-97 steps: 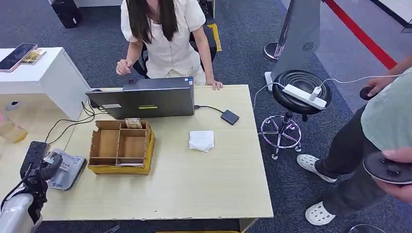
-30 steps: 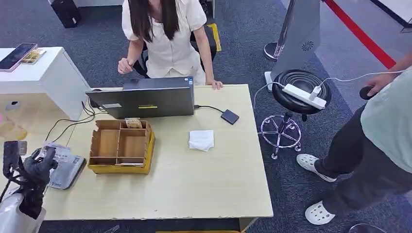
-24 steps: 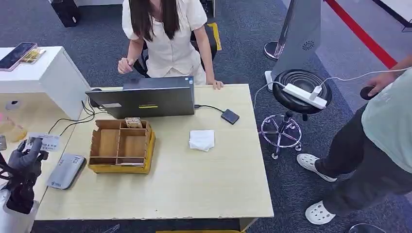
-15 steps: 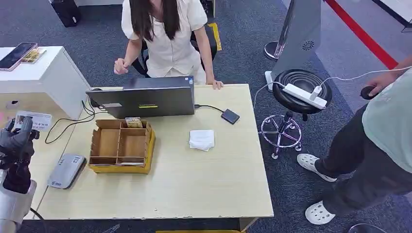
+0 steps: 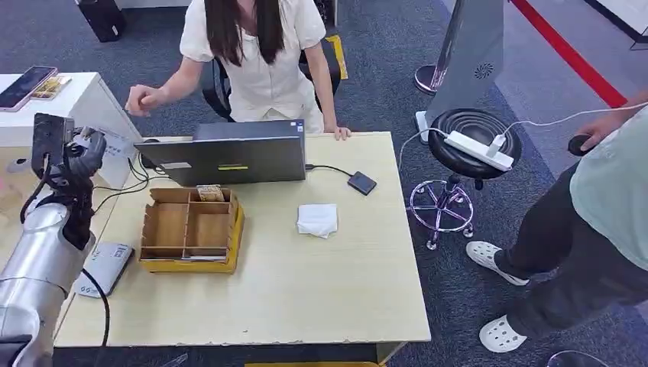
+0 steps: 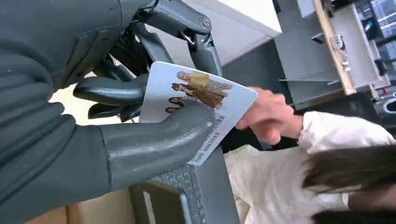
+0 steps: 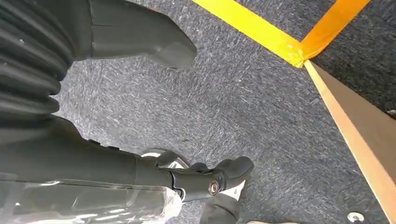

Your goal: Pass the card to the sensor for recognition and then transmit it.

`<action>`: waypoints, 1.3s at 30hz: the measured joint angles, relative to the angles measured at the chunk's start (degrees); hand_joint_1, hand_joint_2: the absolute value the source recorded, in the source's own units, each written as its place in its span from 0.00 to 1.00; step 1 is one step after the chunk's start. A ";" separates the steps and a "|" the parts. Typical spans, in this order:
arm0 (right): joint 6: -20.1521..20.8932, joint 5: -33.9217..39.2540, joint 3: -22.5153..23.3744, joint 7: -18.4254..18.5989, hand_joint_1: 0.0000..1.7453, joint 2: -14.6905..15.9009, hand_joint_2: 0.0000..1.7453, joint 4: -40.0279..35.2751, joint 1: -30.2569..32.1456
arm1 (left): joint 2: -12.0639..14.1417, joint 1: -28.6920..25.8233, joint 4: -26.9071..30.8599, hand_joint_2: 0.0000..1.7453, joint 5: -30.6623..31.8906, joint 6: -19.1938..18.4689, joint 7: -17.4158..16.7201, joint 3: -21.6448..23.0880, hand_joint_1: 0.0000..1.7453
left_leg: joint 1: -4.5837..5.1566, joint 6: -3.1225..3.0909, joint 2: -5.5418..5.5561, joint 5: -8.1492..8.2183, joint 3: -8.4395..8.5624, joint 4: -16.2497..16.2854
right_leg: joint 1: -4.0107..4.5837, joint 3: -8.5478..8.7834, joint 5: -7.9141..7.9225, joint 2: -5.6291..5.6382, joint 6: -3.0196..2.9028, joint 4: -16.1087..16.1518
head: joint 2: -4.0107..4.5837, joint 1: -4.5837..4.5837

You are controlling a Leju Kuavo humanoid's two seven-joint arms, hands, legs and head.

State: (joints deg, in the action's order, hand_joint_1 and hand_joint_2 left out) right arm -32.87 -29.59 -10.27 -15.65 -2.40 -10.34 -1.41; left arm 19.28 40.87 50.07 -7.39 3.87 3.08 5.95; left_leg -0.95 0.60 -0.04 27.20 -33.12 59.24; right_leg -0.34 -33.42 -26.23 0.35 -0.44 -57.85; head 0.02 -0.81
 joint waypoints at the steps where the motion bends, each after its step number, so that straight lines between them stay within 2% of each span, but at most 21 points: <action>1: 0.00 0.00 0.00 0.09 0.00 -0.02 1.00 -0.02 -0.03 | -0.41 0.69 -0.52 1.00 0.69 0.20 0.02 0.63 1.00 | 0.00 0.00 0.00 0.00 -0.01 0.00 | 0.00 -0.01 0.00 0.00 0.00 0.00 | 0.00 -0.02; 11: 0.02 -0.07 0.00 0.37 0.00 -0.42 1.00 -0.11 -0.23 | -2.93 6.29 -4.26 1.00 6.14 1.92 0.09 4.50 1.00 | 0.00 -0.01 0.00 -0.01 -0.05 0.01 | 0.00 -0.04 0.01 0.01 0.01 0.00 | 0.00 0.00; 20: 0.04 -0.07 0.02 0.28 0.00 -0.57 1.00 -0.20 -0.23 | -4.04 8.33 -6.29 1.00 8.59 4.44 0.55 5.70 1.00 | 0.00 -0.01 -0.01 -0.02 -0.06 0.01 | 0.00 -0.05 0.01 0.02 0.01 0.00 | 0.00 0.00; 21: 0.04 -0.07 0.00 0.28 0.00 -0.61 1.00 -0.20 -0.24 | -4.09 8.39 -6.60 1.00 8.70 4.57 0.68 5.70 0.00 | 0.00 -0.01 -0.01 -0.02 -0.06 0.01 | 0.00 -0.05 0.01 0.03 0.01 0.00 | 0.00 0.00; 22: 0.04 -0.07 0.00 0.28 0.00 -0.68 1.00 -0.20 -0.23 | -4.15 8.39 -6.82 0.00 8.74 4.65 0.98 5.70 0.00 | 0.00 -0.01 -0.02 -0.02 -0.06 0.01 | 0.00 -0.05 0.01 0.03 0.01 -0.01 | 0.00 0.00; 29: 0.02 -0.24 0.00 0.31 0.00 -0.74 1.00 -0.20 -0.23 | -4.26 8.37 -7.45 0.00 9.18 7.34 2.58 5.68 0.00 | 0.00 -0.01 0.00 -0.02 -0.10 0.00 | 0.00 -0.06 0.01 0.01 0.00 -0.01 | 0.00 0.00; 39: 0.00 -0.44 0.00 0.35 0.00 -0.85 1.00 -0.20 -0.21 | -4.26 8.23 -7.45 0.00 9.61 7.96 3.15 5.42 0.00 | 0.00 -0.01 0.00 -0.01 -0.10 0.01 | 0.00 -0.06 0.02 0.01 0.01 -0.01 | 0.00 0.00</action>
State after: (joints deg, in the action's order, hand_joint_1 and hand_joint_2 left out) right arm -32.87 -30.03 -10.27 -15.30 -3.26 -10.54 -1.63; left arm 15.02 49.10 42.62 2.23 11.82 6.23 11.37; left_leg -0.96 0.60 -0.04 27.19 -33.22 59.24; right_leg -0.34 -33.48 -26.21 0.35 -0.43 -57.86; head 0.02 -0.81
